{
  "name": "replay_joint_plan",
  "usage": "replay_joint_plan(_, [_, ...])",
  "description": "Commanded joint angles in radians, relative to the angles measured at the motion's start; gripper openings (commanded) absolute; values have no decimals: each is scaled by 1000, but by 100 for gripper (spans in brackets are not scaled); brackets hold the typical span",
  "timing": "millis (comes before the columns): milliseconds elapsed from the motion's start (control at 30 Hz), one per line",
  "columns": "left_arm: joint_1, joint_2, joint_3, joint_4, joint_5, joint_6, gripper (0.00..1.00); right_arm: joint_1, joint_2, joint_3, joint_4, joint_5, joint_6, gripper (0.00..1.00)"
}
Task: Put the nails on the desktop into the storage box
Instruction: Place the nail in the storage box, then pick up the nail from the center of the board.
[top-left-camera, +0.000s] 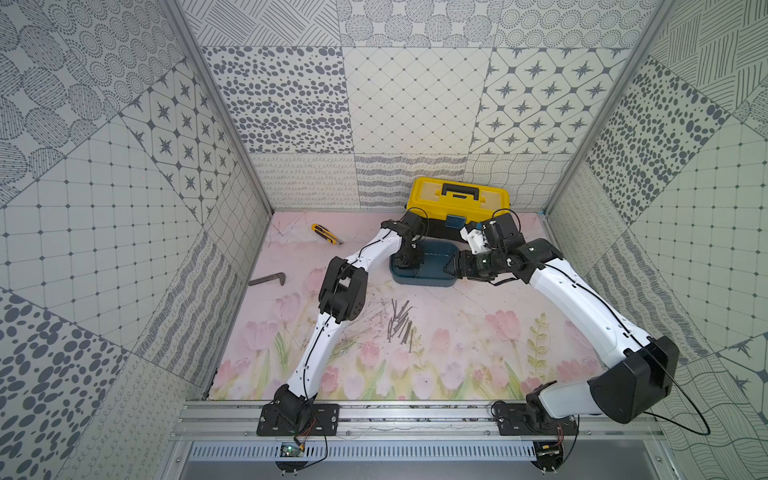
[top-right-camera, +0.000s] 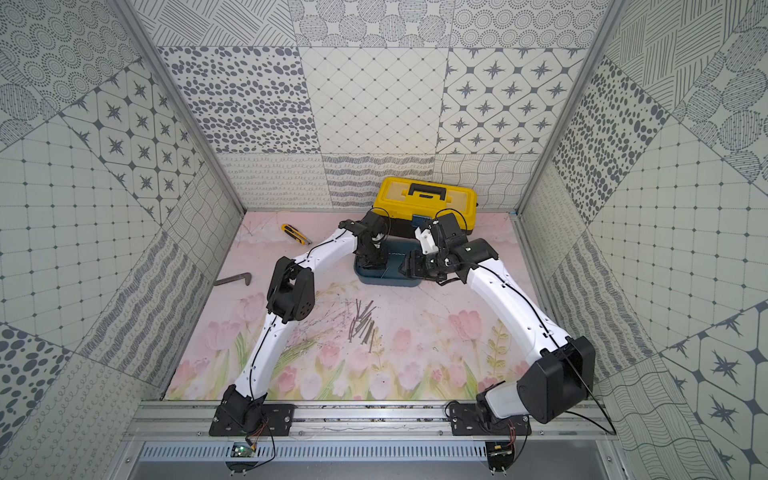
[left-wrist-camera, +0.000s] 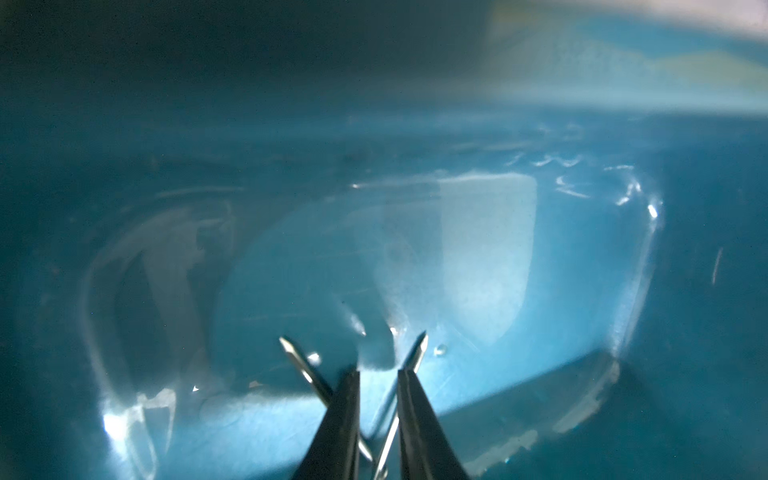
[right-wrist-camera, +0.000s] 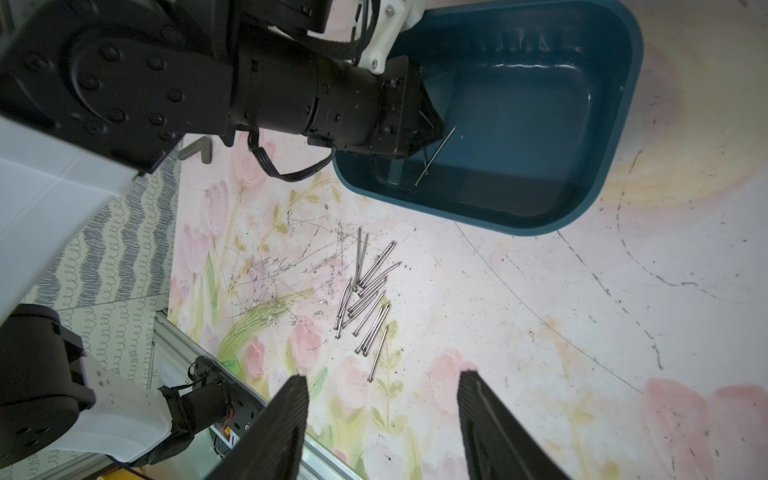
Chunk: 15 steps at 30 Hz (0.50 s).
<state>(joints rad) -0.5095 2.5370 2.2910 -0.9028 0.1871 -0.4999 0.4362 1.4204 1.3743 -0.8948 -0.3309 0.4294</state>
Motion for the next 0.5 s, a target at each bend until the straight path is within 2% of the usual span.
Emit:
replay_joint_plan(0, [-1, -76, -27, -9, -12, -5, 24, -2, -41, -11, 12, 4, 0, 63])
replay_joint_plan(233, [0, -282, -161, 57, -9, 24, 27, 0, -87, -30, 41, 18, 19, 68])
replay_joint_plan(467, [0, -552, -393, 83, -23, 28, 28, 17, -100, -51, 42, 22, 61, 65])
